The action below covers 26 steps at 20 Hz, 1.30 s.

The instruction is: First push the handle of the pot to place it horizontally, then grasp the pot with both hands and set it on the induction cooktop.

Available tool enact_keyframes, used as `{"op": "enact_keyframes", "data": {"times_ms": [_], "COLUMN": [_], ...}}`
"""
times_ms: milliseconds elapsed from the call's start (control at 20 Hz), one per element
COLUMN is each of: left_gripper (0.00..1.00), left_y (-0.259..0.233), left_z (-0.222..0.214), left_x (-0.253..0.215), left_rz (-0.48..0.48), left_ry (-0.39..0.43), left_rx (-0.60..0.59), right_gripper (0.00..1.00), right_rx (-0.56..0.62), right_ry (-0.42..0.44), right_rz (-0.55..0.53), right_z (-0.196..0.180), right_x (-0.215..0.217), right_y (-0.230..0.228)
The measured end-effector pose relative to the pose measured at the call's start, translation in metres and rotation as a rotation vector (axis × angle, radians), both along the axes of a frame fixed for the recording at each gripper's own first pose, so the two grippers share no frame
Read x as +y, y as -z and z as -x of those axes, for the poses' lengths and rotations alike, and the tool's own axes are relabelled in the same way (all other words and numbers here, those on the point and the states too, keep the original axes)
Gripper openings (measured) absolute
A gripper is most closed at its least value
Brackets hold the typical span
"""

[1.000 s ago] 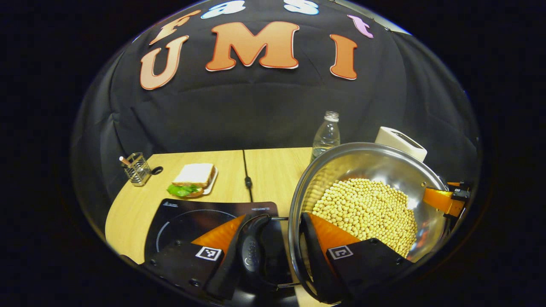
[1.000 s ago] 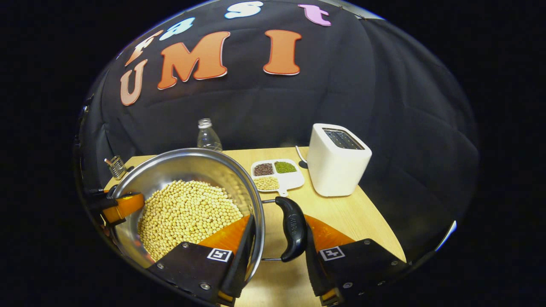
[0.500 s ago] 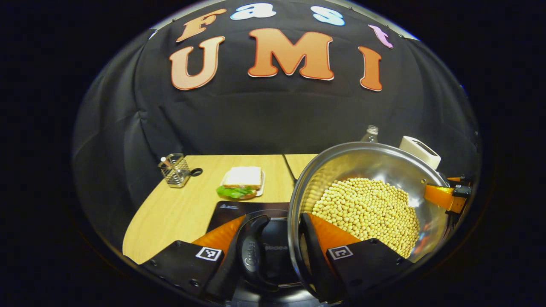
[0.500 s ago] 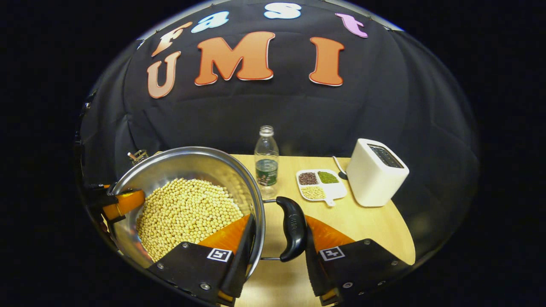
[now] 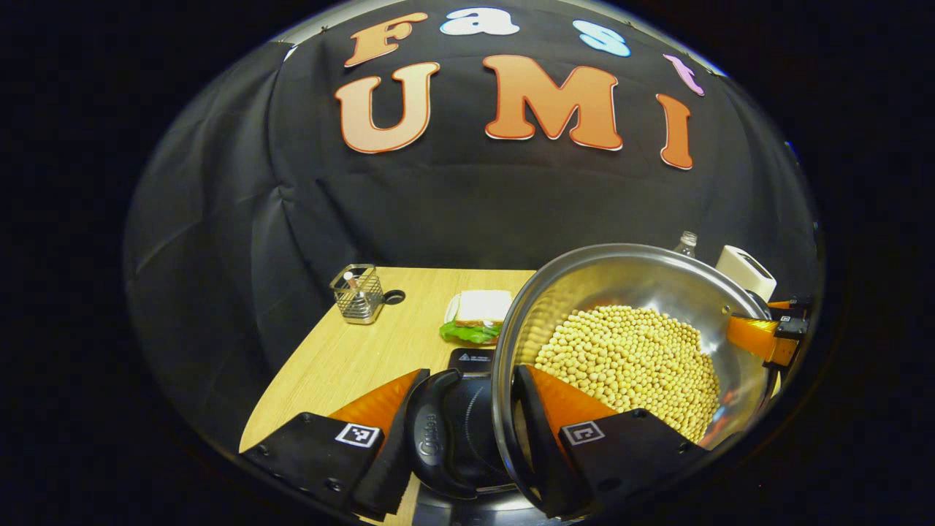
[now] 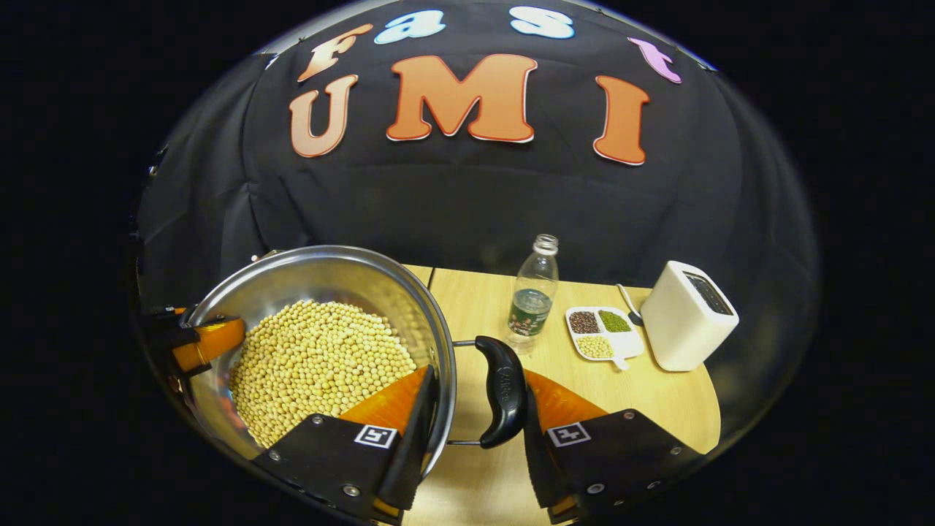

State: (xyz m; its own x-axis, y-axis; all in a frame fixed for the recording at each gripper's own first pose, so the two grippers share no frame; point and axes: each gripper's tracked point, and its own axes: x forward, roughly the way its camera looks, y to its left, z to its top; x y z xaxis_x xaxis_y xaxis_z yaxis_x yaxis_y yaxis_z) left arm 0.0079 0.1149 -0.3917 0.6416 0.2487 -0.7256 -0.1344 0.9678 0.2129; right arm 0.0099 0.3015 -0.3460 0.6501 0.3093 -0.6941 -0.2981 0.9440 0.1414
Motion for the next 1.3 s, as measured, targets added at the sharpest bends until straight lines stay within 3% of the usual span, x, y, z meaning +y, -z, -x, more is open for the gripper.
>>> {"op": "enact_keyframes", "data": {"times_ms": [550, 750, 950, 1300], "left_gripper": [0.76, 0.73, 0.79, 0.74], "left_y": [0.005, 0.007, 0.009, 0.016], "left_z": [0.004, 0.007, 0.005, 0.005], "left_x": [-0.003, -0.001, -0.002, -0.003], "left_rz": [-0.019, -0.005, 0.005, 0.014], "left_ry": [-0.046, -0.050, -0.050, -0.054], "left_rx": [0.002, 0.009, 0.023, 0.055], "right_gripper": [0.60, 0.60, 0.60, 0.60], "right_rx": [0.009, 0.021, 0.037, 0.082], "right_ry": [-0.035, -0.033, -0.033, -0.028], "right_rz": [0.002, 0.004, 0.010, 0.018], "right_z": [0.009, 0.010, 0.011, 0.013], "right_x": [0.047, 0.050, 0.052, 0.053], "right_y": [0.018, 0.028, 0.036, 0.061]}}
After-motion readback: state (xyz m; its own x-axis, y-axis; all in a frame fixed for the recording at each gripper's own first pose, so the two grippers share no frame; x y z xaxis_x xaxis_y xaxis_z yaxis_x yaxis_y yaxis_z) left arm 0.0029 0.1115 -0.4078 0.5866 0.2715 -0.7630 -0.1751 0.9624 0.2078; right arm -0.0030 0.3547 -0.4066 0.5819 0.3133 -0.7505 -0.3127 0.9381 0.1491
